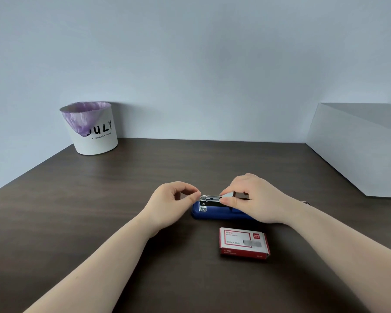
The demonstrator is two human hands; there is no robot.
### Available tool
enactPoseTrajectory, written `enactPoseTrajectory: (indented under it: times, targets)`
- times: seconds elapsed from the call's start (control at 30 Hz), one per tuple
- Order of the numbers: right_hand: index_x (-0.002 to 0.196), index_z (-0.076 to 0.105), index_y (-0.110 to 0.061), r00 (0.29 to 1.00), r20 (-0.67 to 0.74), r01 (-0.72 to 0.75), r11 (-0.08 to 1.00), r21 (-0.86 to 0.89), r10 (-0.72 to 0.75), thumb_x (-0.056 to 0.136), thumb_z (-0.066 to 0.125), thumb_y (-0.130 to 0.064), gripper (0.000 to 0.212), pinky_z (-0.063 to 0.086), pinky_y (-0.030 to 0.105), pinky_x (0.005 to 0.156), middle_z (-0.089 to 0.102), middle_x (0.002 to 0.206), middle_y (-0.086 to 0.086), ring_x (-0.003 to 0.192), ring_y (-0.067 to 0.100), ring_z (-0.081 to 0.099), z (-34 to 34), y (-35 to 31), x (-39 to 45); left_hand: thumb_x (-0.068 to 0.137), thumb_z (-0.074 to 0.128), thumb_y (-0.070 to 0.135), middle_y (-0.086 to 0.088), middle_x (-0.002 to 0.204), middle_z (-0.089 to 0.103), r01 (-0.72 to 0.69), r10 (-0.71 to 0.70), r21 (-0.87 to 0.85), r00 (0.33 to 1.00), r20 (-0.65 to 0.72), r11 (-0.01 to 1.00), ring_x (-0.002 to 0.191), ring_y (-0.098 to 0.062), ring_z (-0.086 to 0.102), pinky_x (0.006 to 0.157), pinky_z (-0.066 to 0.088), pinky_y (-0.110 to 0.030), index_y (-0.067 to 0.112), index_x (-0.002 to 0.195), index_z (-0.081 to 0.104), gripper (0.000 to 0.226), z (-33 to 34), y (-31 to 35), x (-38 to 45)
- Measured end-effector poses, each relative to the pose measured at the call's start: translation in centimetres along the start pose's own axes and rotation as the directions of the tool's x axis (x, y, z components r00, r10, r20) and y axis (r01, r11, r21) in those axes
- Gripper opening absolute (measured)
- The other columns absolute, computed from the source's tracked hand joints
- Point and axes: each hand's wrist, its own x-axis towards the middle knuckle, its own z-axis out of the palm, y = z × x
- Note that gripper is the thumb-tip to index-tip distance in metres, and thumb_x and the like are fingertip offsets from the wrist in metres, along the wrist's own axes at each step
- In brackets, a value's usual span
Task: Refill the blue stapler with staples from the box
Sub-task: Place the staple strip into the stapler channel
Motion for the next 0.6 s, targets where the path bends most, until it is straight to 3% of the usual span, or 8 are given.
enactPoseTrajectory:
  times: [0.13,0.27,0.37,0.53,0.6]
  targets:
    - [0.103,0.07,-0.03,0.999,-0.04,-0.001,0.999,0.051,0.003,0.09,0.053,-0.041,0.024,0.033,0.014,0.081,0.059,0.089,-0.018,0.092,0.004,0.047,0.14,0.29,-0.11,0.082,0.064,0.03,0.006,0.058,0.051,-0.046,0.044,0.053,0.999,0.031,0.998,0.049,-0.005,0.036,0.047,0.031,-0.013,0.031,0.085,0.073,0.01,-0.09,0.07,-0.03]
    - [0.104,0.069,-0.029,1.0,-0.015,0.02,0.999,0.041,-0.019,0.09,0.054,-0.038,0.023,0.031,0.013,0.083,0.059,0.09,-0.02,0.093,0.002,0.048,0.06,0.29,-0.13,0.084,0.063,0.025,0.0,0.059,0.043,-0.054,0.051,0.059,0.997,0.063,0.997,0.045,-0.006,0.034,0.045,0.029,-0.013,0.033,0.09,0.072,0.014,-0.26,0.08,0.03]
    - [0.103,0.069,-0.029,1.0,0.007,0.026,1.0,0.017,-0.026,0.091,0.052,-0.039,0.023,0.032,0.018,0.089,0.067,0.097,-0.008,0.095,0.008,0.05,0.14,0.35,-0.1,0.083,0.061,0.014,0.006,0.051,0.035,-0.047,0.039,0.068,0.994,0.107,0.997,0.038,-0.005,0.034,0.041,0.027,-0.011,0.032,0.095,0.071,0.024,-0.37,0.29,-0.14]
    - [0.101,0.069,-0.03,1.0,0.02,0.015,1.0,0.006,-0.015,0.091,0.051,-0.041,0.023,0.034,0.018,0.086,0.067,0.096,-0.006,0.094,0.01,0.049,0.42,0.51,0.0,0.08,0.061,0.013,0.003,0.061,0.046,-0.08,0.05,0.16,0.983,0.178,0.984,0.044,-0.004,0.039,0.047,0.034,-0.01,0.031,0.101,0.069,0.03,-0.6,0.37,-0.24]
    - [0.102,0.069,-0.031,0.999,0.017,0.033,0.999,0.01,-0.033,0.091,0.051,-0.04,0.023,0.031,0.012,0.085,0.066,0.095,-0.01,0.09,0.004,0.048,0.43,0.54,-0.01,0.08,0.062,0.015,0.002,0.064,0.047,-0.085,0.054,0.166,0.982,0.183,0.982,0.046,-0.004,0.04,0.048,0.034,-0.01,0.031,0.102,0.069,0.029,-0.62,0.29,-0.17]
